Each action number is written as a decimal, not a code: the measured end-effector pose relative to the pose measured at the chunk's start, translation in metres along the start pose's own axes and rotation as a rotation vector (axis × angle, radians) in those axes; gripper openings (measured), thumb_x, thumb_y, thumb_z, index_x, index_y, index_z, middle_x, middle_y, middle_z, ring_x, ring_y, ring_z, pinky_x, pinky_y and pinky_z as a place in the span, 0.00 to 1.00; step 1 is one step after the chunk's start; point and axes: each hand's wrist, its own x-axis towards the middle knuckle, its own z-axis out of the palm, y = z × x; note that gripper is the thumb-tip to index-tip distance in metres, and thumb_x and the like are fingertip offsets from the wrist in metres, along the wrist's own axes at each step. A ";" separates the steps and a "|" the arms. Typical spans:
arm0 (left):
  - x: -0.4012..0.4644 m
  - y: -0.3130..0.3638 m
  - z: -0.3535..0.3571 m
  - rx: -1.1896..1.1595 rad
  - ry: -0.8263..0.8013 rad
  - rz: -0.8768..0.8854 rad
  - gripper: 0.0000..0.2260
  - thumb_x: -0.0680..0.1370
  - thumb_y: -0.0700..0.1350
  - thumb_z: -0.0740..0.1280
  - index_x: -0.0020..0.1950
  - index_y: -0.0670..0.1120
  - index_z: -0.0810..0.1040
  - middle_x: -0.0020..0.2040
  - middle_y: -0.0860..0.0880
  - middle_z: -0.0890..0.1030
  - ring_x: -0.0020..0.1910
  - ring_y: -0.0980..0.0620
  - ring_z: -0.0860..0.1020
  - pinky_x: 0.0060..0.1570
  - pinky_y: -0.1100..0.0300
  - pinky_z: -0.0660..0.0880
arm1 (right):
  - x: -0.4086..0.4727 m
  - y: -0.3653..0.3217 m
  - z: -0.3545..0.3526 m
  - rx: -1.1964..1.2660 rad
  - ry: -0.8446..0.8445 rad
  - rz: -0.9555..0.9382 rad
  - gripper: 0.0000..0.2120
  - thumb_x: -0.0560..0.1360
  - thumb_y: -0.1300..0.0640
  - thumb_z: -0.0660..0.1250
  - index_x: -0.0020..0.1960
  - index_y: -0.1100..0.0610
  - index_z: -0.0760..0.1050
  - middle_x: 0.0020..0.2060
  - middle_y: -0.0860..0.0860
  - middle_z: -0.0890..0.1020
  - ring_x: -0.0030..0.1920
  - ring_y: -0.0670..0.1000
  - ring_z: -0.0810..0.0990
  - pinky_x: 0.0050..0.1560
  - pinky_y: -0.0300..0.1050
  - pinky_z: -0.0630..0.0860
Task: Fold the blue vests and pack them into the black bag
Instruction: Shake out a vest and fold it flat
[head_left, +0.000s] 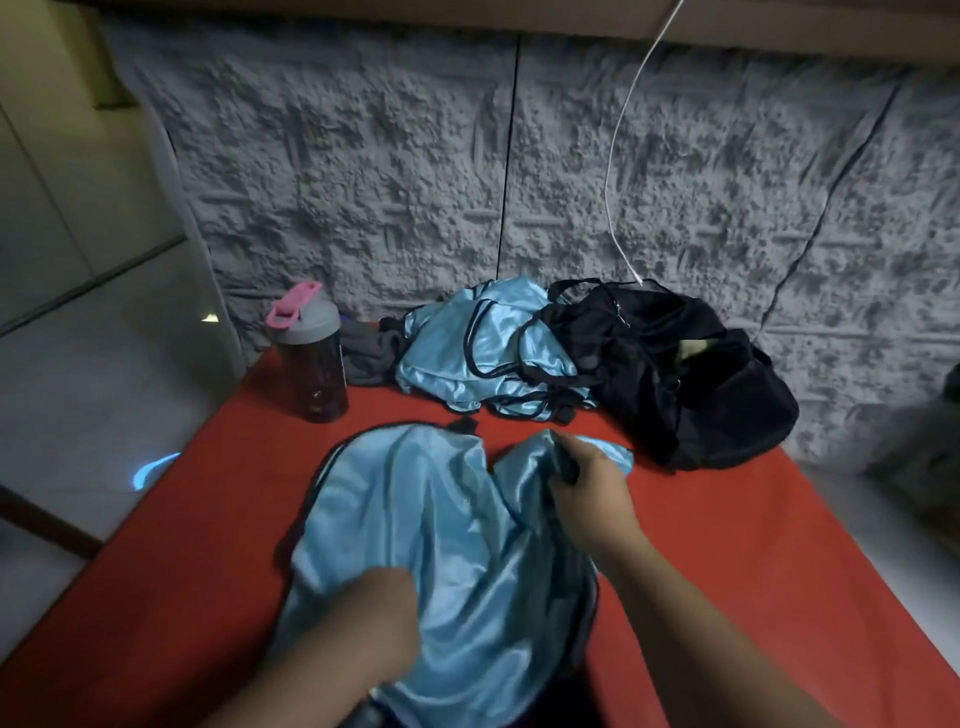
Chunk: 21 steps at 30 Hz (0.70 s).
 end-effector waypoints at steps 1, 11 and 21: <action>-0.006 0.006 0.004 -0.103 -0.087 0.040 0.11 0.75 0.49 0.69 0.51 0.44 0.79 0.50 0.49 0.83 0.51 0.52 0.83 0.45 0.66 0.77 | 0.003 -0.004 -0.001 0.083 -0.016 -0.007 0.25 0.72 0.65 0.69 0.68 0.53 0.77 0.53 0.49 0.84 0.53 0.49 0.81 0.55 0.43 0.75; 0.033 0.013 0.001 -0.129 0.344 0.253 0.18 0.78 0.58 0.65 0.67 0.57 0.74 0.71 0.50 0.70 0.75 0.48 0.63 0.71 0.53 0.64 | -0.034 0.040 -0.024 -0.392 -0.114 0.304 0.05 0.69 0.57 0.64 0.44 0.54 0.76 0.47 0.56 0.84 0.50 0.62 0.82 0.43 0.45 0.74; 0.022 0.029 -0.016 0.363 0.020 0.031 0.22 0.82 0.55 0.59 0.68 0.43 0.76 0.69 0.45 0.77 0.67 0.45 0.76 0.65 0.54 0.73 | -0.012 0.074 -0.064 -0.156 0.085 0.509 0.12 0.74 0.52 0.67 0.53 0.59 0.80 0.45 0.58 0.83 0.52 0.63 0.82 0.49 0.49 0.76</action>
